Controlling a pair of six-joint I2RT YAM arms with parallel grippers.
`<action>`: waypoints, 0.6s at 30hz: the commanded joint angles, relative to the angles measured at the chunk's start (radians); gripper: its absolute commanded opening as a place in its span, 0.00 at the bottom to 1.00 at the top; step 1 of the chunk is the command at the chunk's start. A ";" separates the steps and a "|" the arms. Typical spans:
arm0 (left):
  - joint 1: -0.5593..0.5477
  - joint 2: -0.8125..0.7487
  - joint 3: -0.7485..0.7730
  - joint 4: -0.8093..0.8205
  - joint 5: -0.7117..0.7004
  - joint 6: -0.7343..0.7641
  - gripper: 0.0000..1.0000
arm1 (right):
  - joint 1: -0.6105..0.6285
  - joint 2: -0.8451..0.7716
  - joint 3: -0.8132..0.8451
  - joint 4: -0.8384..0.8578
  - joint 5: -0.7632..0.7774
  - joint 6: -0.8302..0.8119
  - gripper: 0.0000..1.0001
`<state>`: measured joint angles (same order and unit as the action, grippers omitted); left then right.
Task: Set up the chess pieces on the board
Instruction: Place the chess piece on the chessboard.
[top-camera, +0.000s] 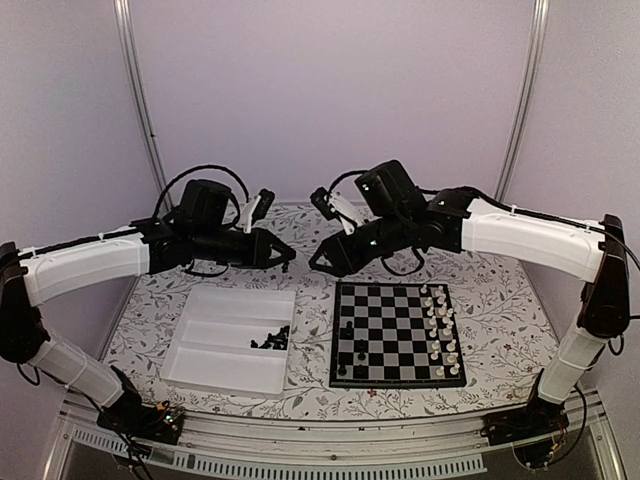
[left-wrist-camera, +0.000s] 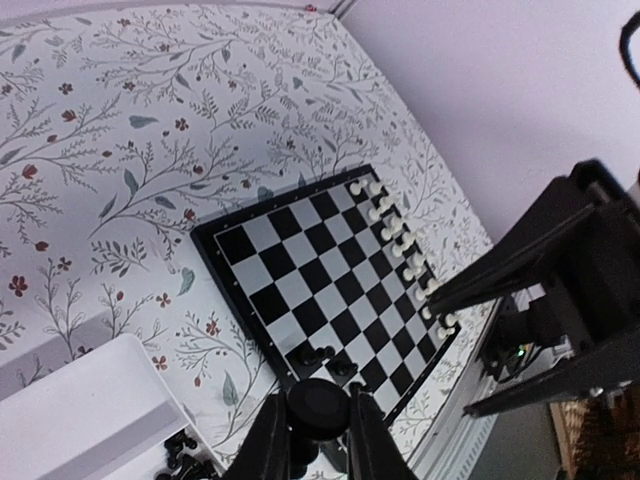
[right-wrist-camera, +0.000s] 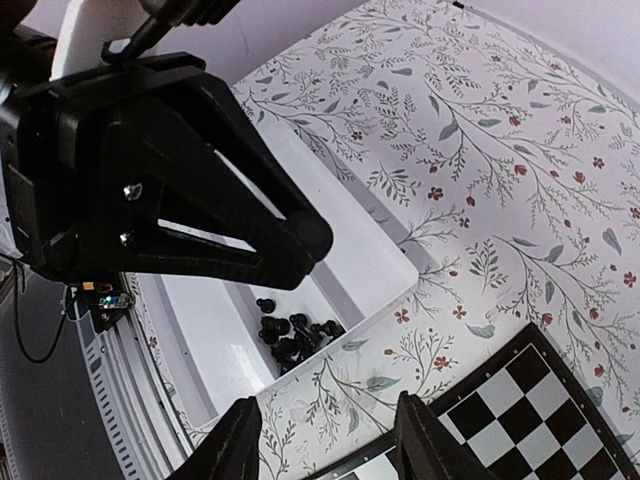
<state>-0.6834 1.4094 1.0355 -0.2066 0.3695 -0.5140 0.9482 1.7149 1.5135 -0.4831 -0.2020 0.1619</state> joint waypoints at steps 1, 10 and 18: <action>0.028 -0.048 0.021 0.208 0.038 -0.165 0.04 | 0.004 0.017 0.070 0.107 -0.060 0.009 0.49; 0.031 -0.046 -0.004 0.386 0.104 -0.273 0.05 | 0.005 0.099 0.158 0.144 -0.088 0.024 0.52; 0.031 -0.066 -0.035 0.427 0.117 -0.310 0.06 | 0.005 0.118 0.169 0.151 -0.040 0.040 0.46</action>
<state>-0.6643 1.3758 1.0233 0.1619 0.4641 -0.7937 0.9489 1.8248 1.6581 -0.3580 -0.2684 0.1860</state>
